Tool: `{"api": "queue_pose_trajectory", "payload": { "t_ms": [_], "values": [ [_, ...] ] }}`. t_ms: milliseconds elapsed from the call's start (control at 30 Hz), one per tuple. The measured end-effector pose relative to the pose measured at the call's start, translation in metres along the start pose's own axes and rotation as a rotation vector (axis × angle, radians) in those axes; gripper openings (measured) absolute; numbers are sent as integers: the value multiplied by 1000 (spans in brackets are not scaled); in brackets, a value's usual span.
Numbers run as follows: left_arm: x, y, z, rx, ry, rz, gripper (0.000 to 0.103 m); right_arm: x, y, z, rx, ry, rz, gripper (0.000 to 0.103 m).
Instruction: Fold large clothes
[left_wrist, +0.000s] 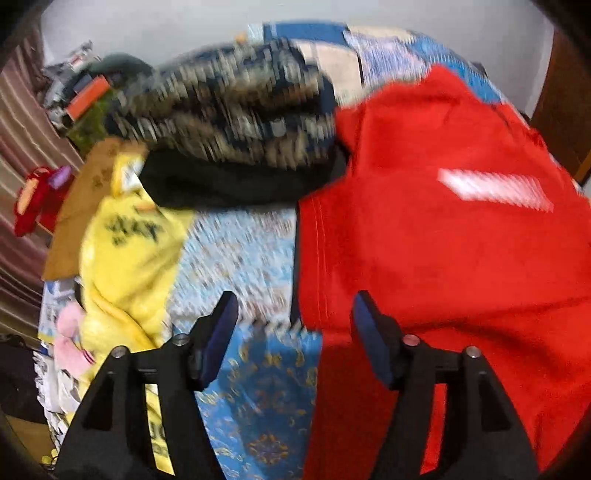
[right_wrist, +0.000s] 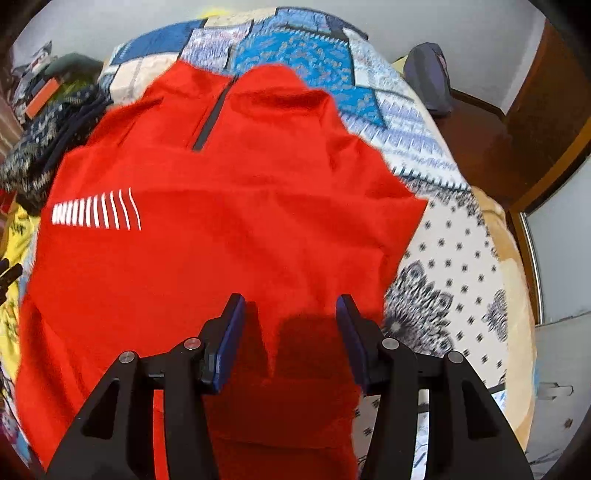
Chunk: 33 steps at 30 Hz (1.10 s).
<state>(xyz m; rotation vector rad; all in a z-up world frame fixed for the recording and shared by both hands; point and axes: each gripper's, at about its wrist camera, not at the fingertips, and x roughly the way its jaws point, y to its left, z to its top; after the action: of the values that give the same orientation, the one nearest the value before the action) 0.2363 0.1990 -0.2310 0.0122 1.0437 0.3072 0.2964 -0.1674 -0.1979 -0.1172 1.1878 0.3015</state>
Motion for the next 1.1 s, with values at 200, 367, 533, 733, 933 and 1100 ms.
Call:
{"api": "queue_pose_trajectory", "payload": {
  "t_ms": [200,367,533,733,933,1100],
  "values": [
    [-43,-16,55,2,-140,-83,75,-29,-10,29,4,-88,-6,47],
    [-51,-48,107,68,-199,-162,76,-42,-16,57,2,-148,-3,47],
    [-41,-85,160,137,-207,-189,76,-40,-17,88,-19,-193,-10,47],
    [5,-120,200,185,-154,-199,78,-3,-20,127,-18,-147,-2,47],
    [72,-139,217,248,-52,-160,82,55,-25,157,-15,-47,23,47],
    [121,-141,227,239,-7,-100,82,81,-25,172,-24,-97,81,47]
  ]
}}
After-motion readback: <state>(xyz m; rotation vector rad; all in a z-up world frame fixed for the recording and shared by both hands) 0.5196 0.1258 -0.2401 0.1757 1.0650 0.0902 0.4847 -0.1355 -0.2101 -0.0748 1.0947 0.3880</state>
